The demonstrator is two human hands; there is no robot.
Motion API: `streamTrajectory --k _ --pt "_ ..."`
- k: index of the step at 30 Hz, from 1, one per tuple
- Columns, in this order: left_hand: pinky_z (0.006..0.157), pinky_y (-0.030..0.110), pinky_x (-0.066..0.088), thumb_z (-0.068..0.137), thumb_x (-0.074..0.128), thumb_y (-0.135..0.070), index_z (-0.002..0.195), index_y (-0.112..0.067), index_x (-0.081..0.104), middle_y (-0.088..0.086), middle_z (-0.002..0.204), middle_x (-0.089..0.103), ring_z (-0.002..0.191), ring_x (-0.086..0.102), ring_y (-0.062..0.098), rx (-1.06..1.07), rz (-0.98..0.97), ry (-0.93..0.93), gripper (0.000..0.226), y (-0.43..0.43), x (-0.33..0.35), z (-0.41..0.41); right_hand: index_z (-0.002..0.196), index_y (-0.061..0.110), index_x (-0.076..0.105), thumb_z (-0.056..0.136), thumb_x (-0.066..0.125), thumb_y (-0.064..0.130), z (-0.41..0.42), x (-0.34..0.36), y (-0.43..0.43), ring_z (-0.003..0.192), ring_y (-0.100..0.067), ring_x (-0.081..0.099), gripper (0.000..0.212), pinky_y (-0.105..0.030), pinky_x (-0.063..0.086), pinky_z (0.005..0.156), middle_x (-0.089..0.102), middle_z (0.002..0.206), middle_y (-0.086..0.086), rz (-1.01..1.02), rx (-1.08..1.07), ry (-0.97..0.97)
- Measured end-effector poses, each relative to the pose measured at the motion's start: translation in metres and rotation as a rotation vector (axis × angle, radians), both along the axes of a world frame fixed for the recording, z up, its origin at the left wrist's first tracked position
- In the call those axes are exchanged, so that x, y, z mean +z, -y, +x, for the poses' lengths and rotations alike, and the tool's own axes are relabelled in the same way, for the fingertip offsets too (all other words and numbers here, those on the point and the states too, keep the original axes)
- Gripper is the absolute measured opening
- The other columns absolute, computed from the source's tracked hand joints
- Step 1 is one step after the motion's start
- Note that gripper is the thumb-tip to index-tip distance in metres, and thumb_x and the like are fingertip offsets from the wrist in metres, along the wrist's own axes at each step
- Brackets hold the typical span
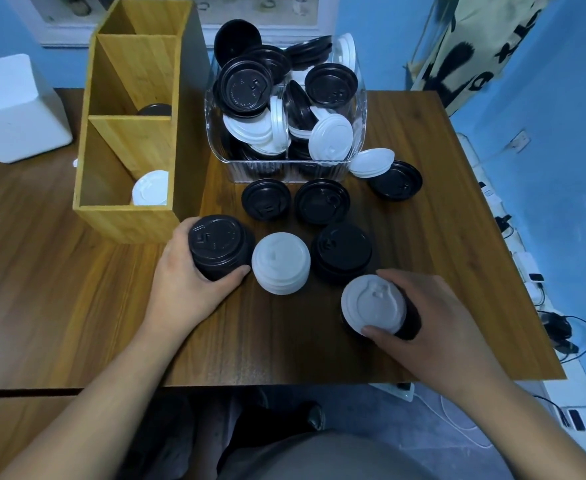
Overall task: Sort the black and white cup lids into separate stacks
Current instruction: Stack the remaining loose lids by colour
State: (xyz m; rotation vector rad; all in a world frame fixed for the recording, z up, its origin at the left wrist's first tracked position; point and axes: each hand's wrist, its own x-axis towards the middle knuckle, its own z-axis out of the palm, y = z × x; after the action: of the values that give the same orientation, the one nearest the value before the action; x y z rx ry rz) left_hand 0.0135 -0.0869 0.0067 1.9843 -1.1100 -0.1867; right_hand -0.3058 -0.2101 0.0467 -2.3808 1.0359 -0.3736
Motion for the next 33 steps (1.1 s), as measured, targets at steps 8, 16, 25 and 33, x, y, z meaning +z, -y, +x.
streamTrajectory --k 8,16,25,33 --pt "0.104 0.032 0.045 0.065 0.096 -0.036 0.14 -0.022 0.043 -0.012 0.128 0.056 0.122 0.055 0.01 0.004 0.004 0.005 0.093 0.0 0.0 0.001 0.15 0.041 0.032 0.08 0.074 0.056 0.031 0.014 -0.004 0.126 0.002 0.041 0.083 -0.027 0.043 0.099 0.043 0.137 0.024 -0.133 0.458 -0.113" --pt "0.102 0.024 0.042 0.065 0.096 -0.035 0.141 -0.02 0.044 -0.015 0.127 0.055 0.121 0.053 0.005 0.008 0.003 -0.021 0.094 0.001 0.001 0.0 0.155 0.032 0.028 0.082 0.057 0.037 0.053 -0.01 -0.011 0.149 -0.002 0.026 0.079 -0.038 0.023 0.124 0.038 0.157 0.015 -0.067 0.536 -0.11" --pt "0.105 0.037 0.048 0.065 0.095 -0.039 0.141 -0.02 0.043 -0.013 0.128 0.057 0.123 0.056 0.011 0.006 0.006 -0.011 0.094 0.0 0.002 0.0 0.138 0.029 0.049 0.079 0.06 0.067 0.063 -0.021 -0.036 0.114 -0.012 0.056 0.07 -0.041 0.051 0.095 0.061 0.128 0.014 -0.201 0.366 -0.099" --pt "0.105 0.038 0.048 0.065 0.095 -0.04 0.141 -0.022 0.043 -0.014 0.128 0.057 0.124 0.056 0.01 0.007 0.011 -0.019 0.095 0.0 0.003 0.0 0.139 0.043 0.043 0.082 0.073 0.058 0.062 0.01 -0.006 0.133 0.004 0.044 0.066 -0.023 0.041 0.107 0.048 0.142 0.025 0.075 0.425 0.091"
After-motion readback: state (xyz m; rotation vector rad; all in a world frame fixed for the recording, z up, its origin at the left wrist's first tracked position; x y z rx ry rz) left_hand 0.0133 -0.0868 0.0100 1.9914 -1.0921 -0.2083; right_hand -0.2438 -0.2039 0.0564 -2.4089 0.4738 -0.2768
